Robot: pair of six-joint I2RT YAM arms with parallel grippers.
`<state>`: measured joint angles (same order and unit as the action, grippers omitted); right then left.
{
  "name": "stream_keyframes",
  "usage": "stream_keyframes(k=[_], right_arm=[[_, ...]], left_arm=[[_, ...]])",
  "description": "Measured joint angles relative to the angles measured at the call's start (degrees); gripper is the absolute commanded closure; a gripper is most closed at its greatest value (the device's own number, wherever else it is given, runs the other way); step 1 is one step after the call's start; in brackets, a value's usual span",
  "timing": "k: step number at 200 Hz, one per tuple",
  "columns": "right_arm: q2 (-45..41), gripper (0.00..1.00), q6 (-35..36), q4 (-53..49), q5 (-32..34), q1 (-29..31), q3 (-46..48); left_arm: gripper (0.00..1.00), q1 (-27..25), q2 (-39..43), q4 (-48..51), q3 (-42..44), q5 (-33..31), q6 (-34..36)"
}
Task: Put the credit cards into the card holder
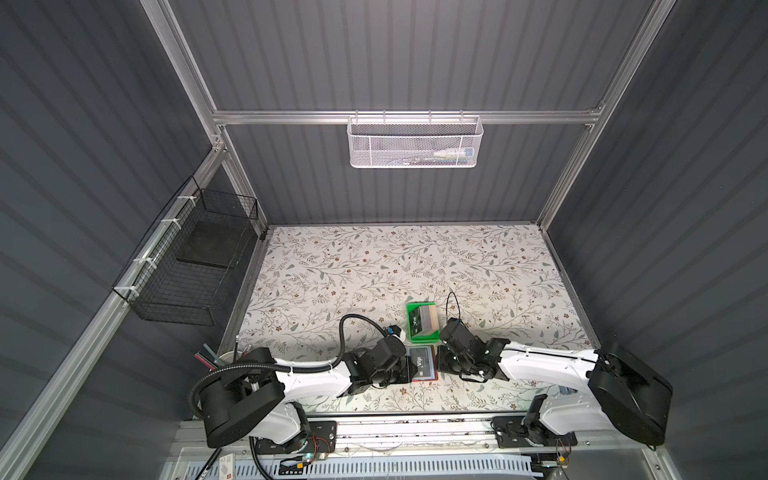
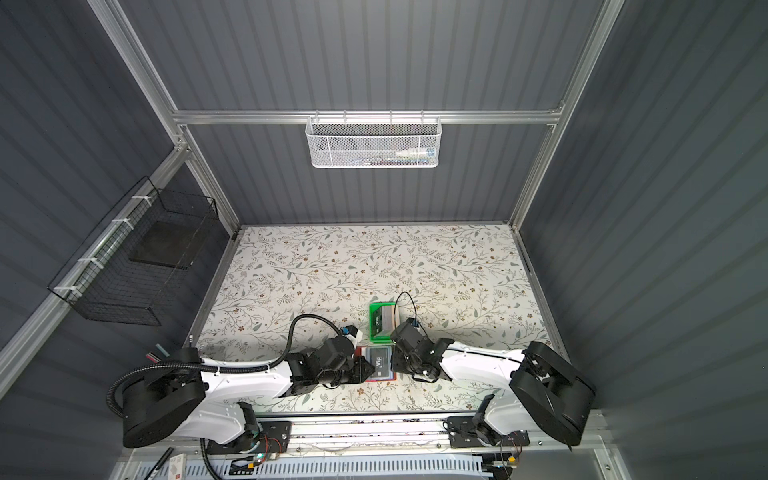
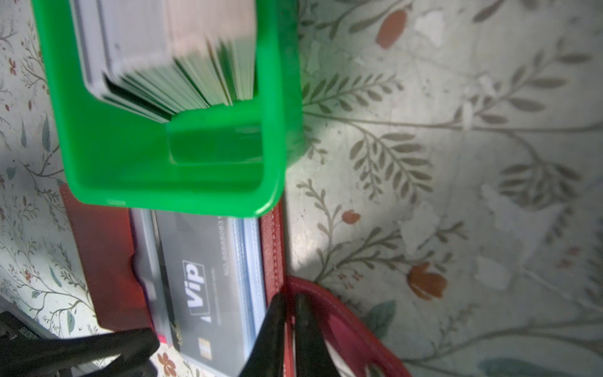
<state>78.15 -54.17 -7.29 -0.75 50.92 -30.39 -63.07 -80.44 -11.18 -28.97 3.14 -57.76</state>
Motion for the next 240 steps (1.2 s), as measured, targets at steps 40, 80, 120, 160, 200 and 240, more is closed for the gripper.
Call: stream_keyframes(k=[40, 80, 120, 160, 200, 240], right_arm=[[-1.09, 0.88, 1.86, -1.01, 0.11, -0.02, -0.37], [-7.48, 0.85, 2.71, -2.99, 0.79, 0.22, -0.37], [-10.82, 0.83, 2.56, -2.97, -0.22, 0.50, -0.24], [-10.75, 0.83, 1.18, -0.35, -2.62, 0.50, 1.11], [-8.02, 0.83, 0.15, 2.67, -4.94, 0.50, 1.16], [-7.48, 0.81, -0.22, 3.43, -5.51, 0.50, 1.16]], left_arm=[[0.84, 0.13, 0.24, 1.33, -0.37, -0.42, -0.59], [0.86, 1.53, 0.17, 2.21, -1.09, -0.04, -0.57], [0.85, 2.86, -1.49, 2.58, -2.14, 1.01, -0.33], [0.85, 3.15, -2.91, 3.04, -2.67, 1.66, 0.11], [0.86, 3.17, -4.13, 3.45, -3.48, 2.49, 0.52], [0.86, 3.17, -4.48, 4.07, -3.89, 2.49, 0.55]])
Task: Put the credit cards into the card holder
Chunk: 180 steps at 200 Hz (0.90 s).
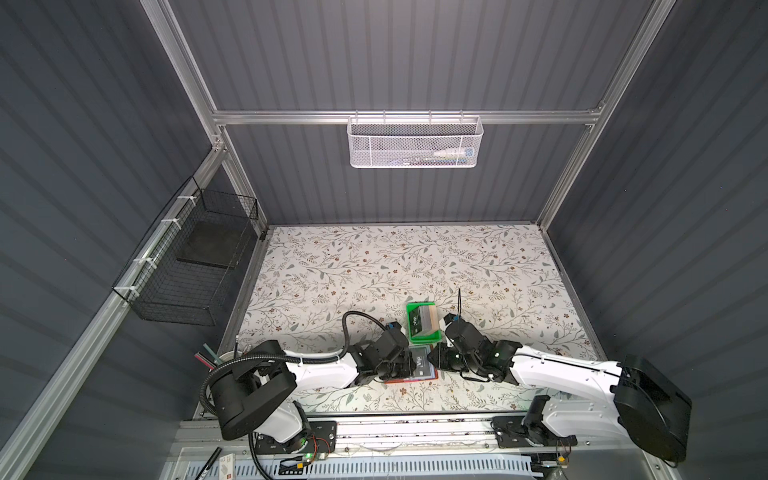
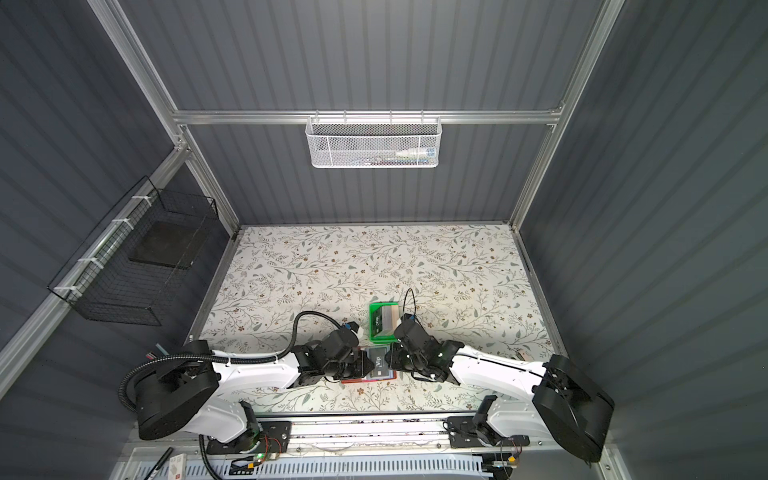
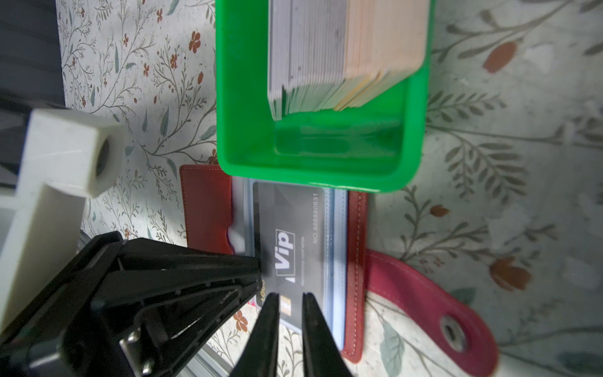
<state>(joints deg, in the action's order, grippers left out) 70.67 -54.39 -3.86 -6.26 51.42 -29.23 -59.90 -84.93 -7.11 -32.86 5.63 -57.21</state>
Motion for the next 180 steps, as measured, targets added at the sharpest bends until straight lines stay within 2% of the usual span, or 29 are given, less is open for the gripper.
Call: stream_keyframes(k=[136, 180], right_arm=[[1.92, 0.81, -0.66, 0.00, 0.00, 0.00, 0.00], [2.21, 0.76, -0.66, 1.03, -0.68, 0.02, 0.00]], left_arm=[[0.90, 0.00, 0.31, 4.59, -1.22, -1.16, 1.07], [0.91, 0.00, -0.13, 4.55, -1.27, -1.16, 1.05]])
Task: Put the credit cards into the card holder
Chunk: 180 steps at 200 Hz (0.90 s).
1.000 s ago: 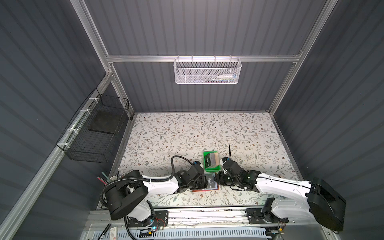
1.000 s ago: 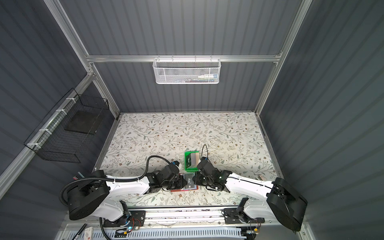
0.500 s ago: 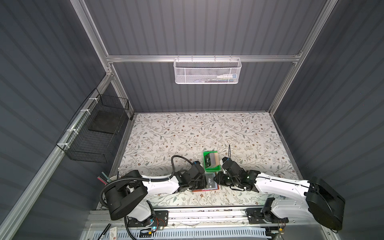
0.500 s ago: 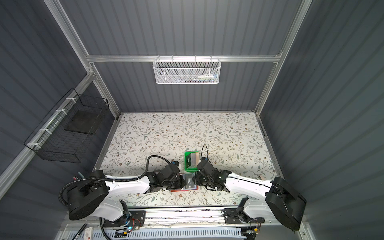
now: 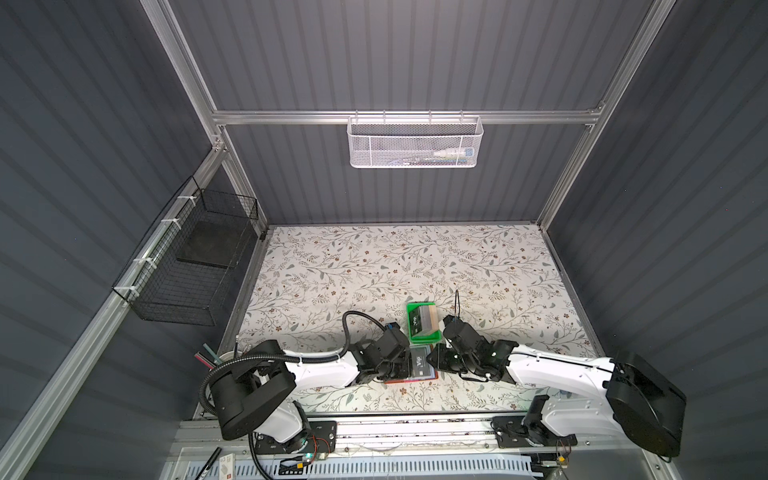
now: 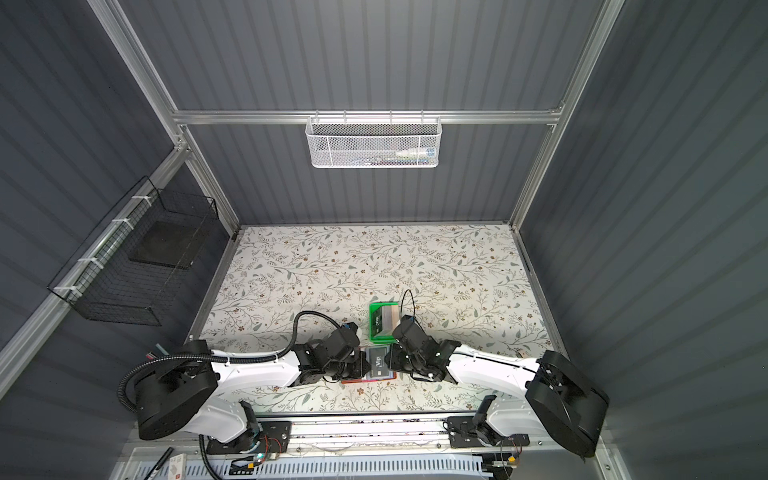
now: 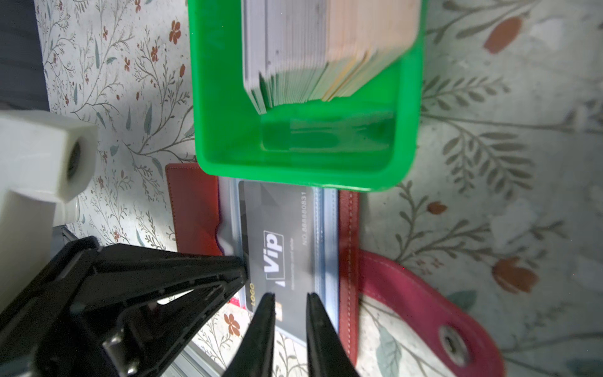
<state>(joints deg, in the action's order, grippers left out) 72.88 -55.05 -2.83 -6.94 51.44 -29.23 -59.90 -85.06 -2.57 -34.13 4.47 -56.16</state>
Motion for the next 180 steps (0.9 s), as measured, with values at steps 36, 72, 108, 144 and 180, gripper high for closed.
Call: stream_keyframes(k=[36, 72, 108, 144, 180], right_arm=[[1.14, 0.74, -0.02, 1.95, -1.18, 0.07, 0.02], [2.45, 0.73, -0.02, 2.97, -1.88, 0.09, 0.02], [2.69, 0.70, -0.07, 2.84, -1.68, 0.13, 0.02], [2.60, 0.69, -0.04, 2.40, -1.11, 0.20, 0.02], [2.58, 0.65, -0.07, 1.55, -0.17, 0.42, 0.02]], left_arm=[[0.92, 0.00, -0.81, 0.00, -0.50, 0.02, 0.02], [0.93, 0.00, -1.14, 0.00, -0.63, 0.02, 0.00], [0.94, 0.00, -1.49, 0.00, -0.76, 0.02, 0.00], [0.95, 0.00, -1.81, 0.00, -1.03, 0.02, 0.00], [0.95, 0.00, -2.23, -0.04, -1.36, 0.07, 0.00]])
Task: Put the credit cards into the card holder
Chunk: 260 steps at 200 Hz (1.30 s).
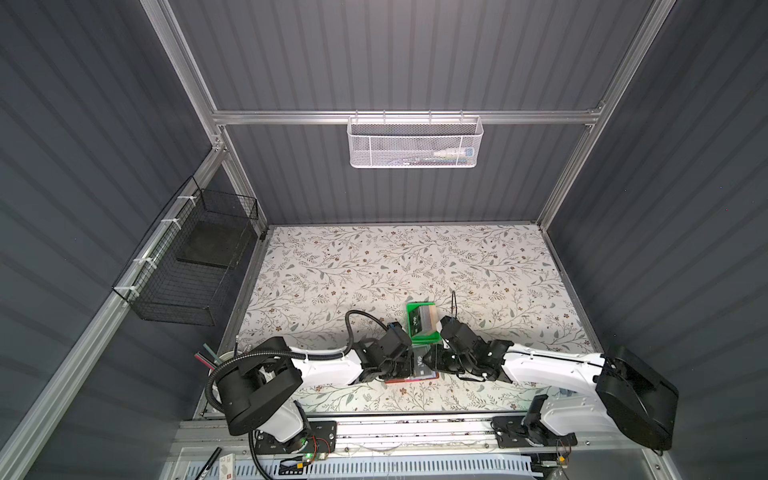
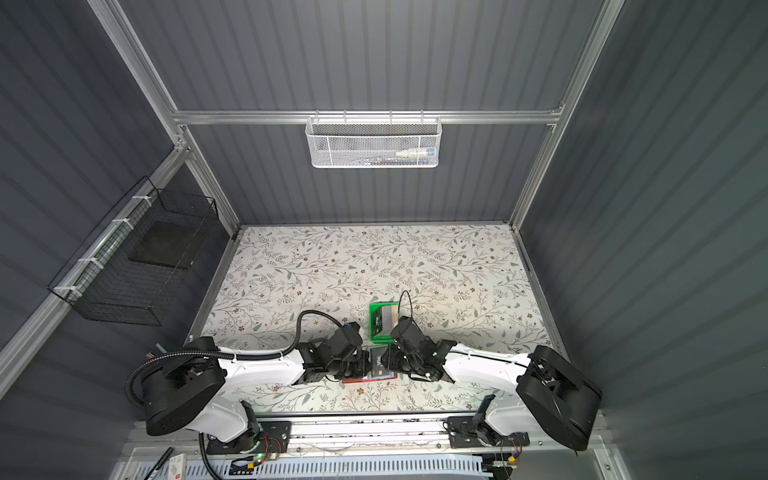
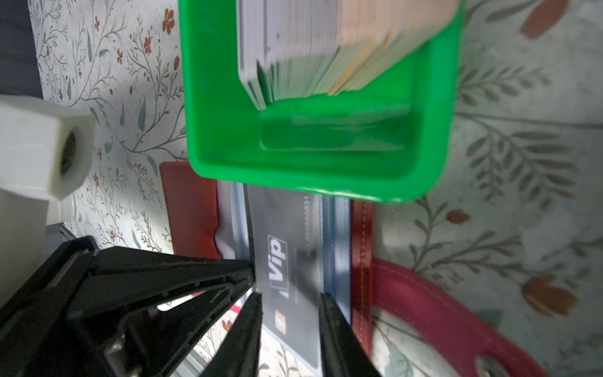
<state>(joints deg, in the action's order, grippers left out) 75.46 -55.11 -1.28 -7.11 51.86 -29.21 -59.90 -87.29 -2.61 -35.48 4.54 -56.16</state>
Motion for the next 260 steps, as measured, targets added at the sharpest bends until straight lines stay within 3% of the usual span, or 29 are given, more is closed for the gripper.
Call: stream_keyframes(k=[66, 113, 168, 224, 260], right_arm=[[0.02, 0.64, 0.04, -0.63, 1.07, 0.44, 0.00], [0.02, 0.73, 0.28, -0.44, 1.05, 1.22, 0.00], [0.02, 0.74, 0.31, 0.11, 1.16, 2.71, 0.00], [0.22, 0.68, 1.16, -1.27, 2.38, 4.42, -2.36], [1.64, 0.63, 1.29, -2.43, 3.26, 5.44, -5.25]], left_arm=[[0.95, 0.00, -0.02, 0.00, -0.04, 0.04, 0.00], [0.96, 0.00, -0.02, -0.02, -0.04, 0.17, 0.00], [0.95, 0.00, 0.00, -0.46, -0.02, 0.61, -0.28], [0.88, 0.00, 2.08, -0.57, 0.59, 0.37, -1.25], [0.85, 1.36, 8.44, 1.77, 1.53, -0.68, -1.29]])
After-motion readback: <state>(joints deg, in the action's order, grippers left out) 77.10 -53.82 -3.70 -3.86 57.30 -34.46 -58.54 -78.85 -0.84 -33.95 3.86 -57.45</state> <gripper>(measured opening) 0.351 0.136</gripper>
